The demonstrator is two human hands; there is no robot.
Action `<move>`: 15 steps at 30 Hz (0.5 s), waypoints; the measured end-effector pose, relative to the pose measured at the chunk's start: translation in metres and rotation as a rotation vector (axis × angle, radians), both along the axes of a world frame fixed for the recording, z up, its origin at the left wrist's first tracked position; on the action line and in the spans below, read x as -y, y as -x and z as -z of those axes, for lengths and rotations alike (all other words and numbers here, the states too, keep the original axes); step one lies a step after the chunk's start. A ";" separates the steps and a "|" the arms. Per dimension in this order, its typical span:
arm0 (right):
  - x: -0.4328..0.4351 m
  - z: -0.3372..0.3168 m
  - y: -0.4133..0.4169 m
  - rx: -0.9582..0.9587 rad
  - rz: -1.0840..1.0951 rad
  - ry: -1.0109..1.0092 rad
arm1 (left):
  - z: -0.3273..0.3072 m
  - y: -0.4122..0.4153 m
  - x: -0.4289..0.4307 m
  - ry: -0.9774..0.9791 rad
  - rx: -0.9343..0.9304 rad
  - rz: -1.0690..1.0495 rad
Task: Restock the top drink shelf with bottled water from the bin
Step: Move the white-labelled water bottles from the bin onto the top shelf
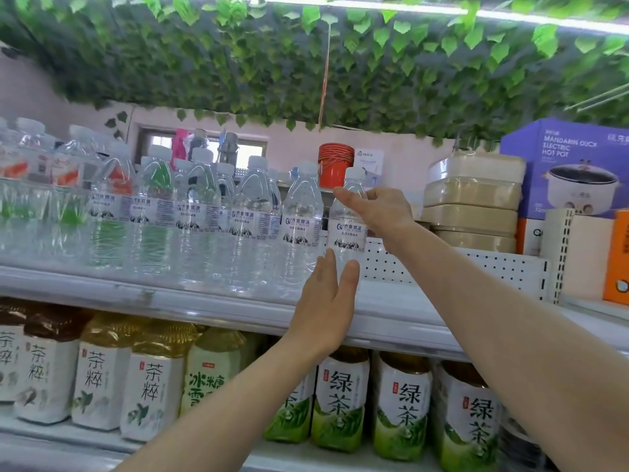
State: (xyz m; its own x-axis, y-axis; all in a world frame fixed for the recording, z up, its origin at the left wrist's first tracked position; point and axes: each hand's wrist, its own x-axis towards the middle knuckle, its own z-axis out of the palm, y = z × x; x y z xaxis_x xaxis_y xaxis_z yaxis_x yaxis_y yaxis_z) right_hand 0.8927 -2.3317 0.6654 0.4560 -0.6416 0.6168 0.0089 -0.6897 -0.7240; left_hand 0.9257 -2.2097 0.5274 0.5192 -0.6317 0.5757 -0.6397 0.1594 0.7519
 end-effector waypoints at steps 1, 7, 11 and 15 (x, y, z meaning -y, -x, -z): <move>-0.002 0.000 0.000 -0.004 0.019 0.007 | 0.000 -0.001 0.000 -0.007 0.011 -0.005; -0.011 -0.004 0.003 -0.037 0.090 -0.005 | -0.002 0.000 -0.004 -0.052 -0.002 0.000; -0.025 -0.004 0.006 -0.062 0.118 -0.011 | -0.005 0.000 -0.022 -0.053 -0.019 0.012; -0.046 -0.004 0.016 -0.079 0.181 -0.024 | -0.010 -0.007 -0.054 -0.031 -0.017 -0.017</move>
